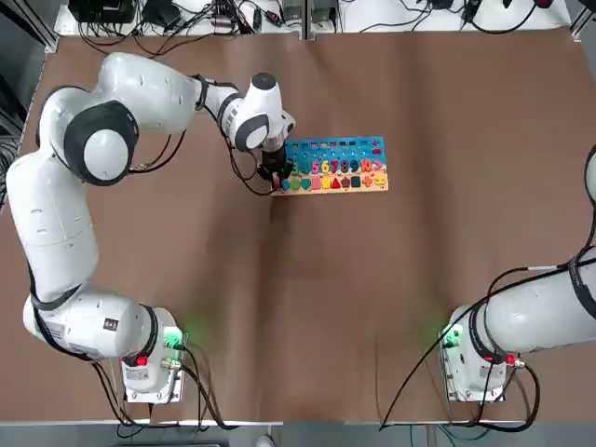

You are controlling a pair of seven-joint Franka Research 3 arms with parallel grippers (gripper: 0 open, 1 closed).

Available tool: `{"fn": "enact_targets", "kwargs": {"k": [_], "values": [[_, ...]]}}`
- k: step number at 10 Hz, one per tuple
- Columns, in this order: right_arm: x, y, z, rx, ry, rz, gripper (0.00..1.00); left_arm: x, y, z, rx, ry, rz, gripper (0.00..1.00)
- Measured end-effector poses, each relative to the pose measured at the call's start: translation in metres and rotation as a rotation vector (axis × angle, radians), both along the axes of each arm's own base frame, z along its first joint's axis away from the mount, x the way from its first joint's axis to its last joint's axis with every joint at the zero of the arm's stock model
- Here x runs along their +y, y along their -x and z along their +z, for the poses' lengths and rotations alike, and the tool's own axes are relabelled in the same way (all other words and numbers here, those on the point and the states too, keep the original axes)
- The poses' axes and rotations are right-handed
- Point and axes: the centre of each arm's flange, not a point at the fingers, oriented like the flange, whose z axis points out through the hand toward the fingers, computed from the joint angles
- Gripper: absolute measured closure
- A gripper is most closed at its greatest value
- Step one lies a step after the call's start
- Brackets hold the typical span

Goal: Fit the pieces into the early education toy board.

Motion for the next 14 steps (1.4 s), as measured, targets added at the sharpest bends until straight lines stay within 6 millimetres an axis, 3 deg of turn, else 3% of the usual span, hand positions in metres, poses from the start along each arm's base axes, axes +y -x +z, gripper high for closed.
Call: {"fn": "enact_targets", "kwargs": {"k": [6,14], "values": [[0.0001,0.0000,0.0000,0.000,0.000,0.000,0.00,0.0000,0.0011,-0.0039,0.007,-0.001,0.000,0.73],[0.0062,0.0003,0.0006,-0.002,-0.001,0.011,0.00,-0.0008,-0.0044,0.0040,-0.005,0.002,0.004,0.59]]}}
